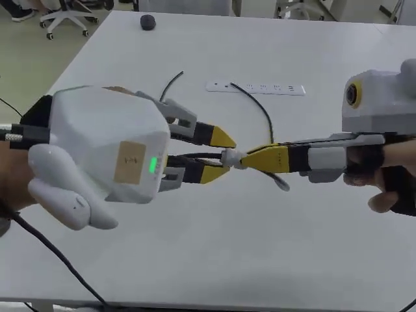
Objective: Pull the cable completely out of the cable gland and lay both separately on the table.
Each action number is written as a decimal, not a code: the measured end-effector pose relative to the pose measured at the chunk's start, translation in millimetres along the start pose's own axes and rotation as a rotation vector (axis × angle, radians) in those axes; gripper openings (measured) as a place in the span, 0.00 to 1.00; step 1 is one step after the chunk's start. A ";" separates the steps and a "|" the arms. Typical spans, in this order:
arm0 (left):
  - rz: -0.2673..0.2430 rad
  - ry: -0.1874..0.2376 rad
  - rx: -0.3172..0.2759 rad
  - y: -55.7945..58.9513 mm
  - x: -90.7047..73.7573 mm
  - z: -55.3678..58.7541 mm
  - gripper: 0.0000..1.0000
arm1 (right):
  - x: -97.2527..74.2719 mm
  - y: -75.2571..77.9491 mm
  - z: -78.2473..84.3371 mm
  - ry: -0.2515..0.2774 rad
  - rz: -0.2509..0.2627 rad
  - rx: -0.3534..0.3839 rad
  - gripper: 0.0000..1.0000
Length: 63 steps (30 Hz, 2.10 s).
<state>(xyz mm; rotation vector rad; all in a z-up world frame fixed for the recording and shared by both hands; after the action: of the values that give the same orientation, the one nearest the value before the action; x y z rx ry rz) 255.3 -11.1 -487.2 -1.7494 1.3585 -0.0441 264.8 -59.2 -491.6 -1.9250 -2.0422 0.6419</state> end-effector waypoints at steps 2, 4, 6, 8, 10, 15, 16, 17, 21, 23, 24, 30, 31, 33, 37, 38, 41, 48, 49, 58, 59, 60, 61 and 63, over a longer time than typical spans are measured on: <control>-0.003 -0.001 0.003 0.0 -0.4 0.5 0.14 | 2.1 -1.9 -0.2 -0.003 -0.010 0.035 0.10; -0.001 0.004 0.000 0.6 -0.5 0.3 0.14 | 2.9 -3.7 0.4 -0.014 -0.020 0.031 0.09; 0.003 0.005 -0.013 1.8 -0.2 1.8 0.15 | 4.6 -5.0 1.3 -0.036 -0.013 0.018 0.09; 0.010 0.005 -0.047 2.8 0.6 5.0 0.15 | 6.0 -4.7 3.4 -0.066 0.007 -0.030 0.08; 0.007 0.001 -0.088 2.3 1.8 9.4 0.15 | 7.4 -3.1 2.2 -0.085 0.051 -0.123 0.08; 0.026 0.037 -0.283 1.2 4.5 17.9 0.15 | 9.9 -4.1 2.1 -0.130 0.133 -0.309 0.08; 0.023 0.038 -0.293 -0.1 5.0 19.1 0.15 | 9.8 -3.4 1.9 -0.140 0.147 -0.338 0.08; 0.040 0.049 -0.351 1.4 6.2 19.4 0.15 | 9.8 -4.4 2.5 -0.151 0.150 -0.353 0.08; 0.038 0.084 -0.473 -3.7 8.2 21.7 0.15 | 8.4 -2.6 -1.3 -0.164 0.194 -0.481 0.07; 0.072 0.090 -0.545 -0.8 9.0 22.0 0.15 | 8.7 -5.5 0.7 -0.186 0.193 -0.484 0.07; 0.065 0.093 -0.542 -2.4 9.2 22.8 0.15 | 8.6 -4.6 0.0 -0.189 0.198 -0.506 0.07; 0.081 0.098 -0.589 -0.6 11.0 21.8 0.15 | 8.4 -4.9 1.0 -0.216 0.201 -0.543 0.07; 0.091 0.103 -0.612 -0.2 10.8 21.3 0.15 | 8.7 -6.1 1.0 -0.227 0.201 -0.571 0.07; 0.106 0.109 -0.655 0.9 10.7 21.5 0.15 | 9.2 -6.3 1.6 -0.249 0.207 -0.627 0.07; 0.126 0.124 -0.725 2.4 10.0 22.0 0.15 | 10.0 -6.7 2.1 -0.284 0.216 -0.737 0.07; 0.141 0.132 -0.761 3.7 9.9 21.5 0.15 | 9.7 -6.4 3.2 -0.301 0.213 -0.770 0.07; 0.151 0.146 -0.817 2.8 9.4 22.2 0.15 | 9.5 -5.6 2.4 -0.333 0.231 -0.874 0.07; 0.153 0.164 -0.871 1.3 10.2 22.3 0.15 | 5.0 4.8 3.0 -0.376 0.271 -1.002 0.07; 0.151 0.161 -0.867 1.2 10.9 22.7 0.15 | 4.8 6.0 3.6 -0.383 0.275 -1.020 0.07; 0.103 0.148 -0.833 -1.7 9.7 25.8 0.15 | -10.2 8.5 -13.2 -0.333 0.382 -1.025 0.06; 0.098 0.143 -0.822 -1.3 9.1 26.1 0.15 | -12.7 9.1 -12.6 -0.337 0.378 -1.015 0.04; 0.099 0.141 -0.816 -0.2 8.6 25.7 0.15 | -15.0 9.7 -11.8 -0.344 0.392 -1.014 0.03; 0.101 0.141 -0.817 0.3 8.4 25.7 0.15 | -15.9 10.5 -9.8 -0.354 0.396 -1.002 0.03; 0.098 0.140 -0.812 1.0 8.1 26.0 0.15 | -15.5 10.2 -3.7 -0.383 0.394 -0.989 0.03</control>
<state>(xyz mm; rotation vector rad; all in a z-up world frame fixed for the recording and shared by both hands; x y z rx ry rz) 271.2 -1.6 -507.2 -2.3601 1.7001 0.5135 276.8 -73.8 -491.6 -2.9861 -2.5037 0.0074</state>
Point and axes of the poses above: the centre of the closed fingertips' face, and the gripper's own axes: x roughly forward along the fingers, y roughly to its right, z roughly out of its underside, the point moved 3 cm from there along -x, roughly backward along the fingers, and after that the axes turned 12 degrees about -x, right-handed, at the moved point
